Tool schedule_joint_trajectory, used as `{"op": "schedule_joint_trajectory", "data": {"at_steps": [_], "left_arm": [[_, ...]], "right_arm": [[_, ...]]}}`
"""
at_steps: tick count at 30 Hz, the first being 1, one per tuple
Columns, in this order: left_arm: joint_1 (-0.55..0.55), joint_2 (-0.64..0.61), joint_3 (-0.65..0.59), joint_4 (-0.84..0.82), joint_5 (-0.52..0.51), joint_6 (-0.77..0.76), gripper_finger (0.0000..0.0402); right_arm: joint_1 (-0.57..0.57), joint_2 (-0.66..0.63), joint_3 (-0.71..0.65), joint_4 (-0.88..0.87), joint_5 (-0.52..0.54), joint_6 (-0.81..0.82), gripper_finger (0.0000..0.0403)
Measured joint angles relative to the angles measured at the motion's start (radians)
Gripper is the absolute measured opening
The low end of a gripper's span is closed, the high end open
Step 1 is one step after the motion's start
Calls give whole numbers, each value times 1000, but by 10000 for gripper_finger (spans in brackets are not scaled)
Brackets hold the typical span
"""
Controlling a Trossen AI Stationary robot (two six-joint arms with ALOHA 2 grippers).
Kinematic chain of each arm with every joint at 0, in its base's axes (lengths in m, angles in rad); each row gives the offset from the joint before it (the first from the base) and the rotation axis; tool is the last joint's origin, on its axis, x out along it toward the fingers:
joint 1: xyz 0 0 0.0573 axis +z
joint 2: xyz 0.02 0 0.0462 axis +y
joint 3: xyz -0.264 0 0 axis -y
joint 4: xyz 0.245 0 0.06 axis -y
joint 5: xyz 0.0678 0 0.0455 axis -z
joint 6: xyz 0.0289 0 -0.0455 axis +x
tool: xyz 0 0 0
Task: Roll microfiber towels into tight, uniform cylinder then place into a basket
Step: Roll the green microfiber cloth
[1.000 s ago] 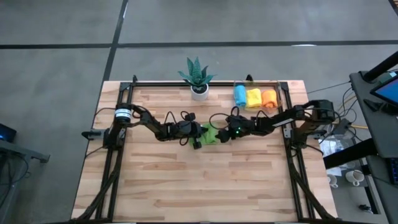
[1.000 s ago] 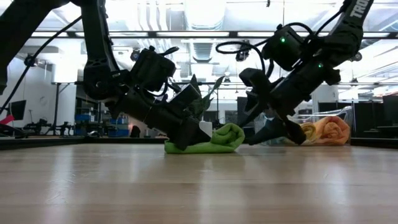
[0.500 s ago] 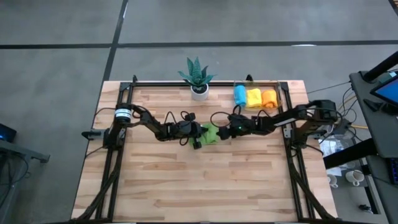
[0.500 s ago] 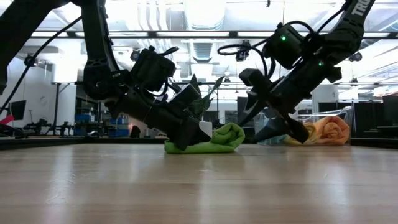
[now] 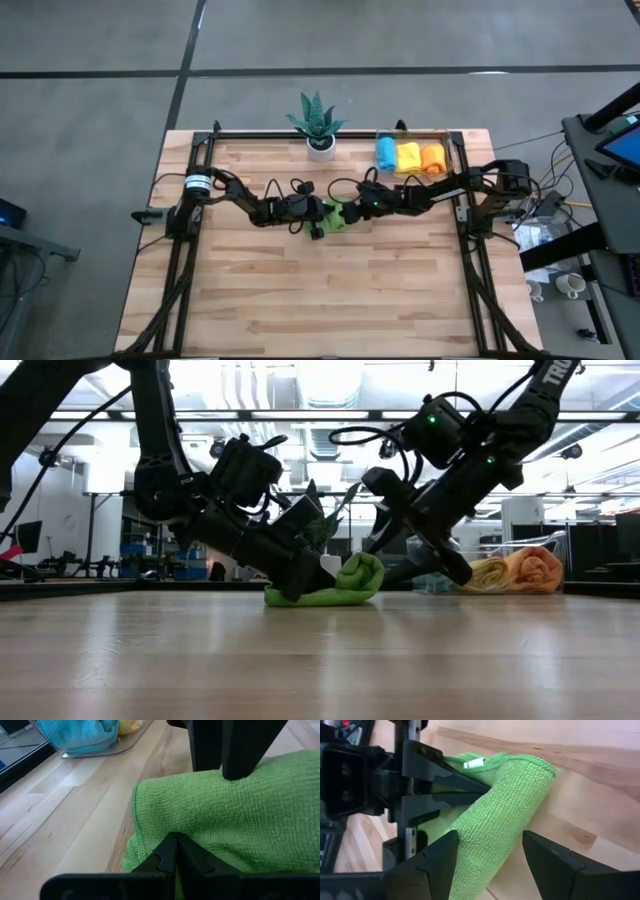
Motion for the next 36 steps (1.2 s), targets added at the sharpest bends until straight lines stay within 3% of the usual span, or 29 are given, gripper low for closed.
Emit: {"op": "schedule_joint_trajectory", "data": {"at_steps": [17,32,36], "left_arm": [[0,0,-5,1,0,-1,0],[0,0,-8,1,0,0,0],[0,0,-10,1,0,0,0]], "right_arm": [[0,-40,-6,-4,7,4,219],[2,37,-2,-10,27,24,219],[4,35,-2,-44,56,3,195]]}}
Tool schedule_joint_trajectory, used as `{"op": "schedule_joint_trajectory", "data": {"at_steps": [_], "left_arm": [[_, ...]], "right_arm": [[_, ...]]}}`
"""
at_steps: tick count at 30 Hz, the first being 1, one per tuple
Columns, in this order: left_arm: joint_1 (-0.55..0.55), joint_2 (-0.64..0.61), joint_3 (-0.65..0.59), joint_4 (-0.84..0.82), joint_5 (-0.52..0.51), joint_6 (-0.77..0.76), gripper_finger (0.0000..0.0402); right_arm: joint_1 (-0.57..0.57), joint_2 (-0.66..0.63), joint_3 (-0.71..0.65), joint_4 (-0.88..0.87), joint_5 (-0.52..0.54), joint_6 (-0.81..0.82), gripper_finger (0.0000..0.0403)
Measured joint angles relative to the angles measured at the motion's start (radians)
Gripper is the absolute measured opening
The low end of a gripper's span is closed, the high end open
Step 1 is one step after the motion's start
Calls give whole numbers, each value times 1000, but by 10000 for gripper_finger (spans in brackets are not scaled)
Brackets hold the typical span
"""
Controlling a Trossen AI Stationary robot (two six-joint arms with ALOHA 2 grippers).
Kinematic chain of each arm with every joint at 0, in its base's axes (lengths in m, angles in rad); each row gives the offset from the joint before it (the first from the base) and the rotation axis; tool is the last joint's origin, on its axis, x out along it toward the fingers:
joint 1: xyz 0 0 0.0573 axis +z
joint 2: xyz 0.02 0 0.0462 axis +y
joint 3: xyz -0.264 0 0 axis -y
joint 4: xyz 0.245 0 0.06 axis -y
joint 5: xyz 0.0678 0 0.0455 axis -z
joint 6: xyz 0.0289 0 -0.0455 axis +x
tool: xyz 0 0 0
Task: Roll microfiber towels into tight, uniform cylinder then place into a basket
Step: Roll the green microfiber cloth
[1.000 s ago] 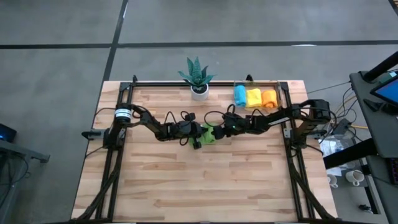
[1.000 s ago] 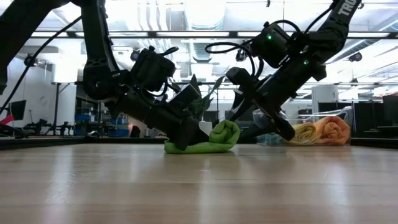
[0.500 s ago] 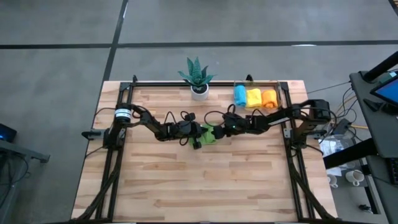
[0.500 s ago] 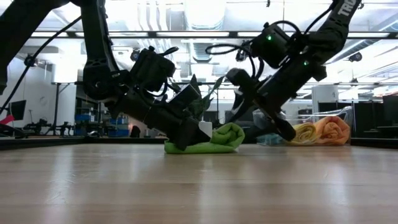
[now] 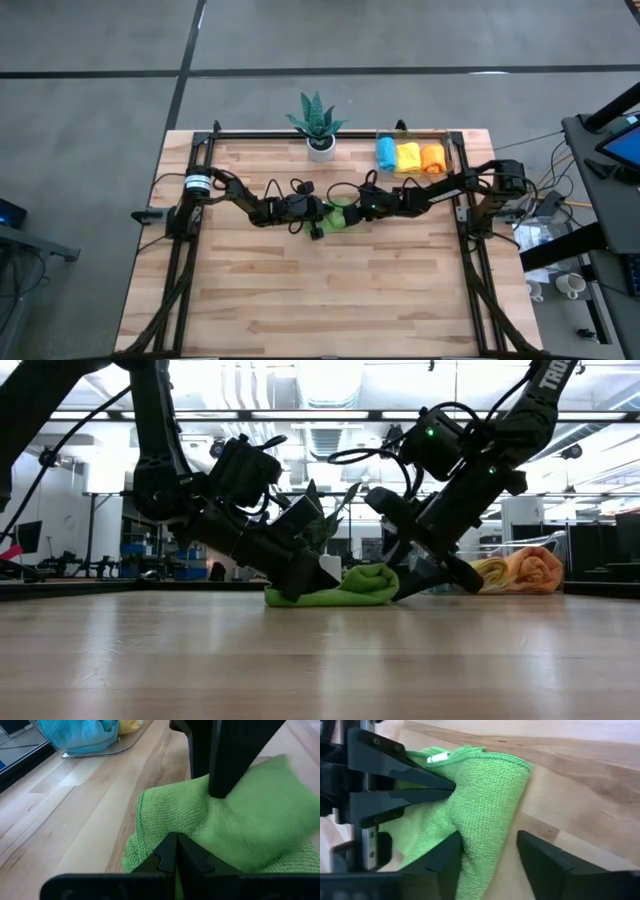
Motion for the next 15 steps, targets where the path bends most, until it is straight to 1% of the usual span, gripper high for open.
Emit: {"op": "schedule_joint_trajectory", "data": {"at_steps": [3,8,10,12,15], "left_arm": [[0,0,5,0,0,0,0],[-4,1,20,8,0,-2,0],[-10,1,23,22,-1,-23,0],[-18,-15,25,27,-1,-24,0],[-30,-78,17,41,-6,-1,0]], "right_arm": [[4,-1,0,-37,15,-33,148],[24,-1,0,-36,42,-118,54],[29,-1,0,-37,44,-150,23],[33,-1,0,-42,50,-169,17],[38,-11,0,-85,60,-198,14]]}}
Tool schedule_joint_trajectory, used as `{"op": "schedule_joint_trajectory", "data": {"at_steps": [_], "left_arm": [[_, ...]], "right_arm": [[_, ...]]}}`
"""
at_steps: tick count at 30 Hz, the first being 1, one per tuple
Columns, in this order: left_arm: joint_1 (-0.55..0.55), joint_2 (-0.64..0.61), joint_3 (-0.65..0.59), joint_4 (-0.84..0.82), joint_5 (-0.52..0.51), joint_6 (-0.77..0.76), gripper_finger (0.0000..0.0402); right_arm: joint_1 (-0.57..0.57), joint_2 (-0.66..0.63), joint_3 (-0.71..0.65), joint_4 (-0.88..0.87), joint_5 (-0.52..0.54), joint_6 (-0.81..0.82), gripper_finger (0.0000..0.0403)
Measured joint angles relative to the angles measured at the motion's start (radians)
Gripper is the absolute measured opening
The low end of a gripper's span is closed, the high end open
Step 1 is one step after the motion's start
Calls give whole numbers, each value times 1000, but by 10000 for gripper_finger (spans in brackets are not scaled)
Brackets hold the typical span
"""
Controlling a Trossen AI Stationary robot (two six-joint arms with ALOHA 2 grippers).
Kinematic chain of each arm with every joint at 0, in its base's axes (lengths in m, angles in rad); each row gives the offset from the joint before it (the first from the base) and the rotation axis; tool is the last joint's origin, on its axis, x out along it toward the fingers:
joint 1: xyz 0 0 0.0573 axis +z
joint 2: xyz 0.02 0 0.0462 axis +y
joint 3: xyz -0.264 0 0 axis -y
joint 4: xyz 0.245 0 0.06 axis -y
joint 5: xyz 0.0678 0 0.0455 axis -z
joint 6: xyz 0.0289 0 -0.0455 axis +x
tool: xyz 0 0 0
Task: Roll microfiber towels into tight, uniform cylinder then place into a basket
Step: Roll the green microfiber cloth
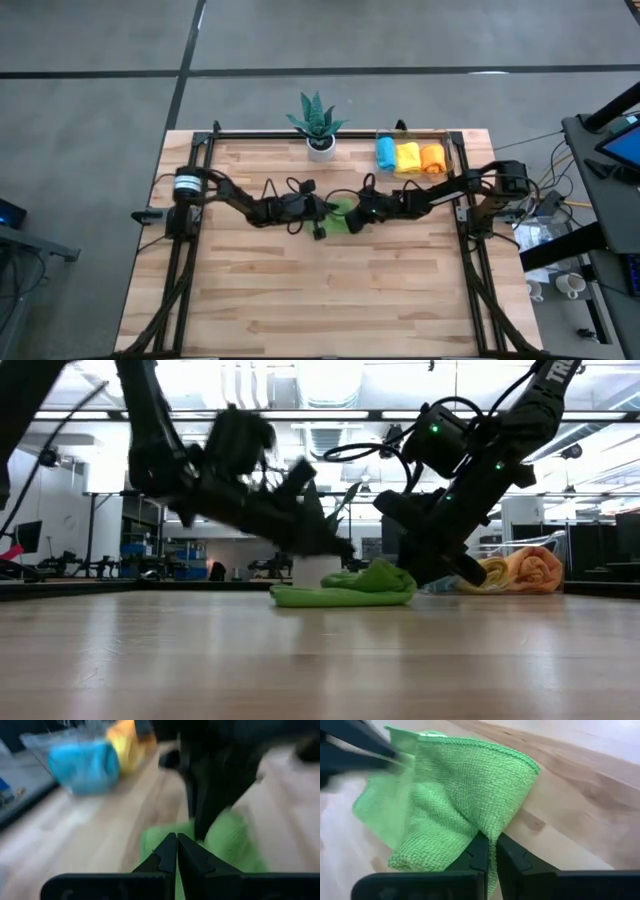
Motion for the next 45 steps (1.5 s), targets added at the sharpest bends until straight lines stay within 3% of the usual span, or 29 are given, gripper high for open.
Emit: {"op": "schedule_joint_trajectory", "data": {"at_steps": [8,13,16,20,27,31,38,45], "left_arm": [[-20,-248,-72,-137,-34,-5,0],[-22,-277,-110,-172,-33,-113,0],[-21,-232,-94,-150,-34,-155,0],[-20,-131,-40,-114,-28,-191,0],[-24,75,135,-110,-20,-211,0],[-39,157,226,-105,36,-211,0],[-60,212,310,-142,57,-209,0],[-60,213,303,-155,36,-210,0]], "right_arm": [[18,-112,-1,-295,76,-49,12],[41,-233,1,-612,153,-8,12],[49,-283,17,-764,180,36,12],[62,-297,42,-824,180,60,12],[113,-209,148,-951,214,39,12],[141,-144,215,-1081,257,35,12],[173,-35,318,-1171,264,26,12],[207,56,448,-1209,280,-15,12]]}}
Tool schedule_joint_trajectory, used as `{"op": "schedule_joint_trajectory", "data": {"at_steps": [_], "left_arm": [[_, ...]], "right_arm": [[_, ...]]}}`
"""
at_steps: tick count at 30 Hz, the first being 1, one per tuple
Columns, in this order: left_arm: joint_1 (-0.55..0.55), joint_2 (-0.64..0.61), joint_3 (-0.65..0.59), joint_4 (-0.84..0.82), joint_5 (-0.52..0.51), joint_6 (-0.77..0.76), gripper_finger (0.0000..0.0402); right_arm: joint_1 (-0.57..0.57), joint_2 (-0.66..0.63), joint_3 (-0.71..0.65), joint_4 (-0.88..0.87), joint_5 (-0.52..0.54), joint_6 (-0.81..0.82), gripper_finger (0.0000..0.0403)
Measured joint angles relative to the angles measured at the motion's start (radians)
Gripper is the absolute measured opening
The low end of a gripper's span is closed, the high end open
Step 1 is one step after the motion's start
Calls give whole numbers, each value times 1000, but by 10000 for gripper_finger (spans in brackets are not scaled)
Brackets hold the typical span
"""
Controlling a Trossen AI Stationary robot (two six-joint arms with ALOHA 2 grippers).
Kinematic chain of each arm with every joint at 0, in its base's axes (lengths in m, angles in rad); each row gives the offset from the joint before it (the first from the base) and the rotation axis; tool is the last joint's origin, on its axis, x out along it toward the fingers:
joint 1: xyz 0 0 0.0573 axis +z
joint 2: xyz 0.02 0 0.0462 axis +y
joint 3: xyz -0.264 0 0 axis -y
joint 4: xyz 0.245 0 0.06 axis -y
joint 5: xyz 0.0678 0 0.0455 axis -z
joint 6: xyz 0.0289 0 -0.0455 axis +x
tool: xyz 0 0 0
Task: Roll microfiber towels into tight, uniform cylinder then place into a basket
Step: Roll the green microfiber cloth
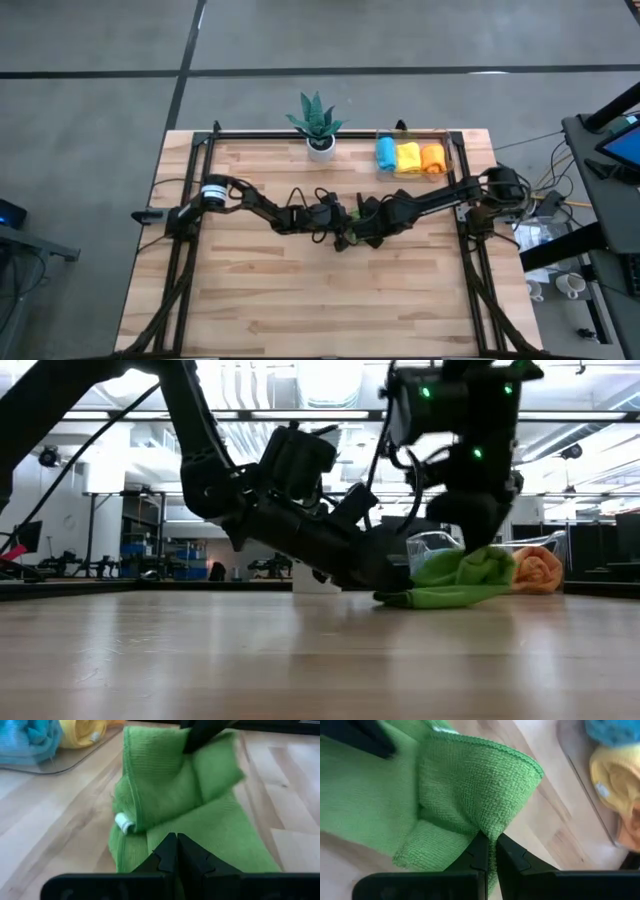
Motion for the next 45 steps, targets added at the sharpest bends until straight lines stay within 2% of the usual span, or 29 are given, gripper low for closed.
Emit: {"op": "schedule_joint_trajectory", "data": {"at_steps": [7,11,17,28,35,37,45], "left_arm": [[0,-3,-1,12,-11,-6,0],[0,-3,-2,18,-17,-6,0],[0,10,2,22,-92,0,0],[5,102,72,35,-82,-3,0],[5,104,68,20,-90,6,0],[8,108,64,29,-105,13,0],[7,105,43,-33,-124,38,0]], "right_arm": [[6,9,78,2,6,-29,12],[7,12,80,40,5,-27,12],[9,33,60,113,-21,-46,12],[29,33,53,155,-20,-63,13],[33,33,56,197,-1,-83,13],[33,19,71,302,0,-86,13],[31,-24,68,320,-15,-125,13]]}}
